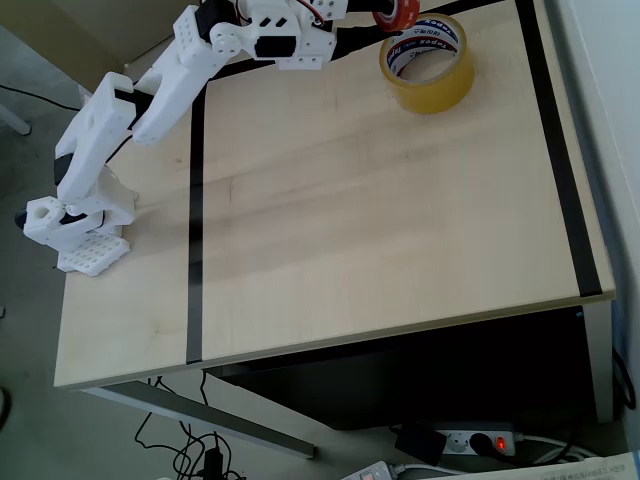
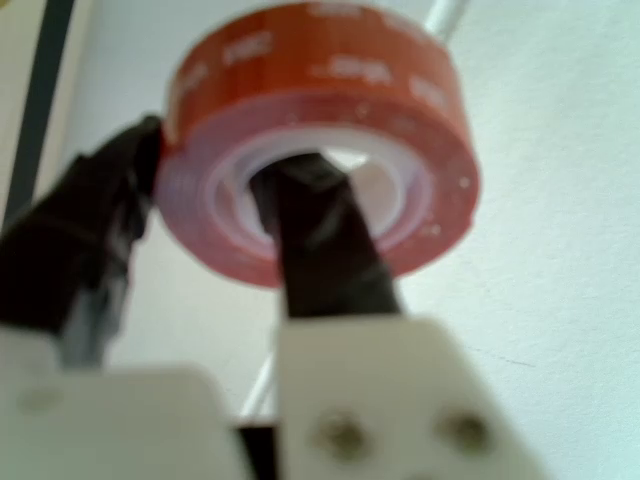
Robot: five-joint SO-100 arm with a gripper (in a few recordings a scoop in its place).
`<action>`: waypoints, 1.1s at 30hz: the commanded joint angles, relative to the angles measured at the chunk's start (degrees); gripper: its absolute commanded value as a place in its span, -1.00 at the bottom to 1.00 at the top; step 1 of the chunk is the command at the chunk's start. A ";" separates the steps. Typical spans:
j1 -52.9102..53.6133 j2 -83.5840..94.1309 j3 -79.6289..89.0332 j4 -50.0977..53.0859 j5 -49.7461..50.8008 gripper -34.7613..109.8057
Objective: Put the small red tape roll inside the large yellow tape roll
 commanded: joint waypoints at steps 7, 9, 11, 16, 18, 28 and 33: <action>-2.29 -4.92 -4.22 2.64 1.93 -0.52; -2.72 -6.77 -4.75 3.69 1.93 -0.52; -3.08 -7.91 -5.36 4.57 1.93 -0.52; -3.78 -8.09 -5.62 8.09 1.93 -0.40; -3.78 -8.09 -5.89 10.28 2.11 -0.30; -2.02 -7.21 -13.71 22.94 2.46 -0.25; 0.97 -2.64 -16.26 30.59 2.37 -0.52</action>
